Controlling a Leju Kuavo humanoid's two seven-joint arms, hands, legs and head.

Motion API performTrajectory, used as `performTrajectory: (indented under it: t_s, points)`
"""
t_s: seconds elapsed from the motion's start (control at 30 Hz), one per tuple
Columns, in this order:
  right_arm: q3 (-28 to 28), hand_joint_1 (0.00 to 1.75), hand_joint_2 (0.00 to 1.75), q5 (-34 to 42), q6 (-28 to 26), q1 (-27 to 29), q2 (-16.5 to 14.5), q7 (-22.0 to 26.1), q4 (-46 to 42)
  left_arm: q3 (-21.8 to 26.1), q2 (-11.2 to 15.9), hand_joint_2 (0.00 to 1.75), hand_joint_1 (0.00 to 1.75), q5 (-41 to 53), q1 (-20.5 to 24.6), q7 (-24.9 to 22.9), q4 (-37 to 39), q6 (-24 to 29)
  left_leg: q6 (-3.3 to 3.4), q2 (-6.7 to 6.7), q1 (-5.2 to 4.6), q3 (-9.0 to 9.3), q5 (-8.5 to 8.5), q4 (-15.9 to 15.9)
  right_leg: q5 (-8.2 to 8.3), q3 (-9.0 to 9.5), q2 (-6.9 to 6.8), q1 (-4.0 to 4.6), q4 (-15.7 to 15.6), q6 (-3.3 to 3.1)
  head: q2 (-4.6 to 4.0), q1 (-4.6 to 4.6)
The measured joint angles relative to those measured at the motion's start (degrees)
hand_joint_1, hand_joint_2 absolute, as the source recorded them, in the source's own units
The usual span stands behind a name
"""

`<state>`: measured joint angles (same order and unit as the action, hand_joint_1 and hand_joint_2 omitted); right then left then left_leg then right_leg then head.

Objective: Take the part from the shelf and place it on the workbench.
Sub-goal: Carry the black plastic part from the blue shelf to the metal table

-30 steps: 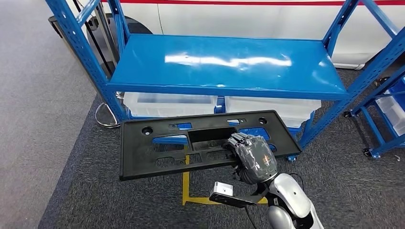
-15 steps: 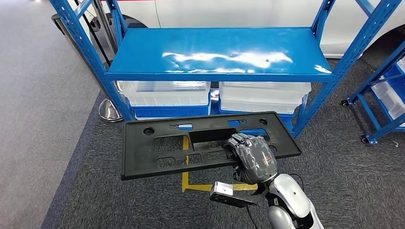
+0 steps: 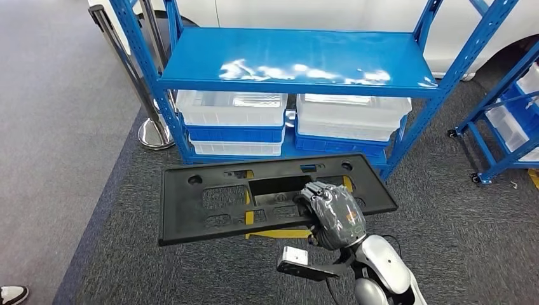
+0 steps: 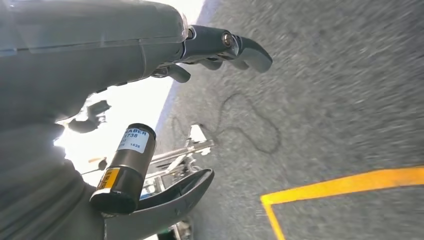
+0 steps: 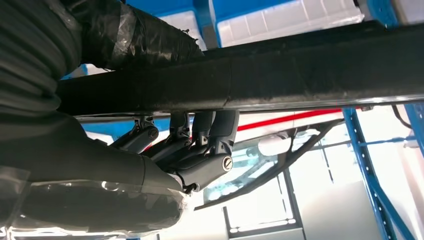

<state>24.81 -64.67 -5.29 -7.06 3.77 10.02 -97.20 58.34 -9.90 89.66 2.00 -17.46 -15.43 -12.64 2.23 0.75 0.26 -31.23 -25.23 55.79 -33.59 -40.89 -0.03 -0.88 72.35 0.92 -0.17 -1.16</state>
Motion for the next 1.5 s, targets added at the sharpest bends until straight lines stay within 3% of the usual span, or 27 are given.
performTrajectory:
  t_s: [0.03, 0.07, 0.1, 0.13, 0.2, 0.27, 0.33, 0.37, 0.47, 0.5, 0.53, 0.6, 0.63, 0.7, 0.77, 0.83, 0.87, 0.9, 1.0, 1.07, 1.1, 1.17, 1.23, 1.33, 1.37, 1.43, 1.5]
  points:
    - [0.0, 1.75, 1.75, 0.0, 0.0, 0.1, 0.0, 0.0, 0.0, 0.0, 0.0, 1.75, 0.00, 0.0, 0.0, 0.0, 0.0, 0.0, -0.14, 0.03, 0.02, -1.36, 0.74, 0.4, 0.42, 0.28, 0.00, -0.16, 2.2, 0.20, 0.00, 0.00]
    - [0.0, 1.75, 1.75, 0.0, 0.0, 0.1, 0.0, 0.0, 0.0, 0.0, 0.0, 1.75, 0.00, 0.0, 0.0, 0.0, 0.0, -0.1, -0.33, 0.06, 0.09, -2.78, 1.41, 0.9, 2.03, 1.35, -0.01, -0.32, 2.8, 0.39, 0.00, 0.01]
    - [0.0, 1.75, 1.75, 0.0, 0.0, 0.1, 0.0, 0.0, 0.1, 0.0, 0.0, 1.75, 0.00, 0.0, 0.0, 0.0, 0.0, -0.1, -0.56, 0.09, 0.19, -4.19, 1.99, 1.6, 3.96, 3.32, -0.02, -0.49, 1.5, 0.56, 0.00, 0.01]
    - [0.0, 1.75, 1.75, 0.0, 0.0, 0.1, 0.0, 0.0, 0.1, 0.0, -0.1, 1.75, 0.00, 0.0, 0.0, 0.0, 0.0, -0.1, -0.84, 0.09, 0.28, -5.46, 2.50, 2.3, 4.63, 6.03, -0.02, -0.65, -1.6, 0.69, 0.00, 0.01]
    - [0.0, 1.75, 1.75, 0.0, 0.0, 0.1, 0.0, -0.1, 0.0, 0.0, -0.1, 1.75, 0.00, 0.0, 0.0, 0.0, 0.0, -0.1, -1.56, -0.01, 0.25, -7.05, 3.37, 3.3, 2.84, 11.32, 0.06, -0.48, -9.3, 0.42, 0.00, 0.03]
    - [0.0, 1.75, 1.75, 0.0, 0.0, 0.1, 0.0, -0.1, 0.0, 0.0, -0.1, 1.75, 0.00, 0.0, -0.1, 0.0, 0.0, 0.0, -2.30, -0.12, 0.19, -7.42, 4.50, 3.4, 1.25, 13.11, 0.24, -0.07, -12.9, -0.49, 0.00, 0.03]
    - [0.0, 1.75, 1.75, 0.1, 0.1, 0.1, 0.0, -0.1, 0.1, 0.0, -0.1, 1.75, 0.00, 0.1, -0.3, 0.0, 0.0, 0.0, -3.01, -0.23, 0.41, -7.76, 5.14, 3.2, 2.37, 12.14, 0.10, -0.02, -12.9, -1.64, 0.00, 0.01]
    - [0.1, 1.75, 1.75, 0.2, 0.1, 0.1, 0.0, -0.1, 0.1, 0.0, -0.1, 1.75, 0.00, 0.1, -0.4, -0.1, 0.1, 0.0, -3.31, -0.30, 0.56, -8.30, 3.80, 3.9, 3.17, 11.38, -0.05, -0.04, -13.0, -2.20, 0.00, 0.05]
    - [0.1, 1.75, 1.75, 0.6, 0.4, 0.1, 0.0, -0.3, 0.1, 0.0, 0.0, 1.75, 0.00, 0.2, -0.5, -0.3, 0.1, -0.1, -3.94, -0.38, 0.76, -10.58, -5.64, 12.1, 5.89, 8.23, -0.27, -0.12, -13.0, -3.19, 0.00, 0.24]
    - [0.2, 1.75, 1.75, 0.8, 0.5, 0.1, 0.0, -0.3, 0.1, 0.0, 0.0, 1.75, 0.00, 0.2, -0.5, -0.3, 0.1, -0.1, -4.06, -0.38, 0.77, -10.88, -7.63, 15.6, 6.81, 7.08, -0.26, -0.05, -13.0, -3.21, 0.00, 0.28]
    - [0.1, 1.75, 1.75, 1.2, 0.6, 0.1, 0.1, -0.4, 0.1, 0.0, 0.0, 1.75, 0.00, 0.3, -0.4, -0.4, 0.1, -0.2, -4.11, -0.38, 0.77, -10.61, -7.96, 18.3, 7.69, 5.89, -0.27, 0.03, -12.8, -3.16, 0.00, 0.28]
    - [0.1, 1.75, 1.75, 2.5, 0.8, 0.2, 0.7, -0.2, 0.0, -0.2, 0.0, 1.75, 0.00, 0.3, -0.3, -0.3, 0.1, -0.2, -3.91, -0.41, 0.75, -7.72, -5.11, 18.9, 9.25, 3.58, -0.28, 0.13, -12.5, -2.90, 0.00, 0.29]
    - [-0.2, 1.75, 1.75, 3.5, 0.8, 0.3, 1.3, 0.1, -0.2, -0.3, 0.0, 1.75, 0.00, 0.2, -0.3, 0.0, 0.1, -0.2, -3.61, -0.47, 0.72, -4.75, -3.85, 16.3, 9.90, 2.59, -0.28, 0.15, -12.3, -2.70, 0.00, 0.30]
    - [-1.3, 1.75, 1.75, 5.8, 0.9, 0.8, 3.0, 1.2, -0.8, -0.5, 0.0, 1.75, 0.00, -0.1, -0.1, 0.9, 0.1, 0.0, -2.80, -0.65, 0.43, 2.61, -4.99, 7.4, 11.02, 1.35, -0.35, 0.25, -12.0, -2.11, 0.00, 0.27]
    - [-3.0, 1.75, 1.75, 8.0, 1.3, 1.3, 4.9, 2.4, -1.5, -0.5, -0.1, 1.75, 0.00, -0.3, 0.0, 1.7, 0.1, 0.3, -2.02, -0.68, 0.01, 6.44, -7.20, 1.5, 12.21, 1.21, -0.53, 0.21, -12.3, -1.36, 0.00, 0.24]
    - [-4.7, 1.75, 1.75, 10.0, 2.0, 1.7, 6.4, 3.4, -1.7, -0.5, -0.1, 1.75, 0.00, -0.2, 0.0, 1.8, 0.1, 0.4, -1.17, -0.36, -0.04, 6.16, -6.48, 0.5, 13.29, 1.31, -0.45, 0.10, -12.9, -0.56, 0.00, 0.21]
    - [-5.4, 1.75, 1.75, 10.8, 2.4, 1.9, 7.1, 3.8, -1.9, -0.5, -0.2, 1.75, 0.00, -0.2, 0.0, 1.9, 0.1, 0.5, -0.70, -0.05, 0.06, 5.76, -5.84, 0.4, 12.74, 0.96, -0.30, 0.04, -12.5, -0.24, 0.00, 0.21]
    - [-5.9, 1.75, 1.75, 11.5, 2.7, 2.1, 7.7, 4.2, -2.0, -0.5, -0.2, 1.75, 0.00, -0.2, -0.1, 1.9, 0.1, 0.6, -0.28, 0.32, 0.18, 5.26, -5.11, 0.2, 11.22, 0.25, -0.14, 0.03, -11.0, -0.01, 0.00, 0.16]
    - [-7.6, 1.75, 1.75, 12.7, 3.5, 2.9, 9.2, 4.8, -2.4, -0.4, -0.2, 1.75, 0.00, -0.1, -0.4, 2.0, 0.1, 1.0, 0.36, 1.40, 0.13, 3.25, -3.51, 0.3, 3.82, -2.66, -0.02, -0.07, -1.3, 0.45, 0.00, 0.10]
    - [-8.7, 1.75, 1.75, 13.0, 3.8, 3.2, 10.0, 5.0, -2.6, -0.4, -0.2, 1.75, 0.00, 0.0, -0.4, 2.1, 0.1, 1.1, 0.33, 2.12, 0.03, 1.99, -2.79, 0.8, 2.30, -1.74, -0.08, -0.10, 1.2, 0.65, 0.00, 0.09]
    - [-9.1, 1.75, 1.75, 13.0, 3.9, 3.4, 10.3, 5.0, -2.6, -0.4, -0.2, 1.75, 0.00, 0.0, -0.4, 2.1, 0.1, 1.1, 0.23, 2.53, 0.03, 1.43, -2.58, 1.1, 3.00, 0.29, -0.26, -0.11, -0.6, 0.65, 0.00, 0.09]
    - [-9.4, 1.75, 1.75, 13.0, 3.9, 3.4, 10.6, 5.0, -2.8, -0.4, -0.3, 1.75, 0.00, 0.0, -0.4, 2.2, 0.1, 1.1, -0.08, 3.45, -0.08, 0.49, -2.47, 2.0, 4.78, 5.57, -1.85, 0.07, -7.5, 0.39, 0.00, 0.08]
    - [-9.7, 1.75, 1.75, 13.0, 3.9, 3.5, 10.8, 5.1, -3.1, -0.4, -0.3, 1.75, 0.00, 0.0, -0.4, 2.2, 0.1, 1.1, -0.53, 4.31, -0.38, -0.06, -2.55, 2.8, 5.34, 8.18, -3.13, 0.40, -12.0, -0.29, 0.00, 0.13]
    - [-10.2, 1.75, 1.75, 13.0, 3.9, 3.8, 10.9, 5.1, -3.3, -0.4, -0.3, 1.75, 0.00, -0.1, -0.2, 2.3, 0.1, 1.1, -1.34, 5.18, -0.51, -0.27, -2.56, 3.1, 5.66, 7.76, -2.07, 0.49, -12.5, -1.43, 0.00, 0.16]
    - [-10.3, 1.75, 1.75, 13.0, 3.9, 3.9, 11.0, 5.1, -3.4, -0.4, -0.3, 1.75, 0.00, -0.1, -0.1, 2.4, 0.1, 1.1, -1.70, 4.51, -0.42, -0.46, -3.10, 3.6, 5.93, 7.63, -1.62, 0.37, -12.6, -1.83, 0.00, 0.16]
    - [-10.3, 1.75, 1.75, 12.9, 3.9, 4.1, 11.0, 5.2, -3.6, -0.4, -0.3, 1.75, 0.00, 0.0, -0.2, 2.4, 0.1, 1.1, -2.36, 1.96, -0.16, -2.04, -6.16, 7.6, 6.49, 7.23, -0.77, 0.11, -12.8, -2.57, 0.00, 0.17]
    - [-10.4, 1.75, 1.75, 12.8, 3.9, 4.2, 11.0, 5.2, -3.6, -0.4, -0.3, 1.75, 0.00, 0.1, -0.4, 2.4, 0.1, 1.1, -2.62, 0.15, -0.02, -5.01, -10.20, 15.0, 6.94, 6.60, 0.34, 0.14, -12.8, -2.87, 0.00, 0.18]
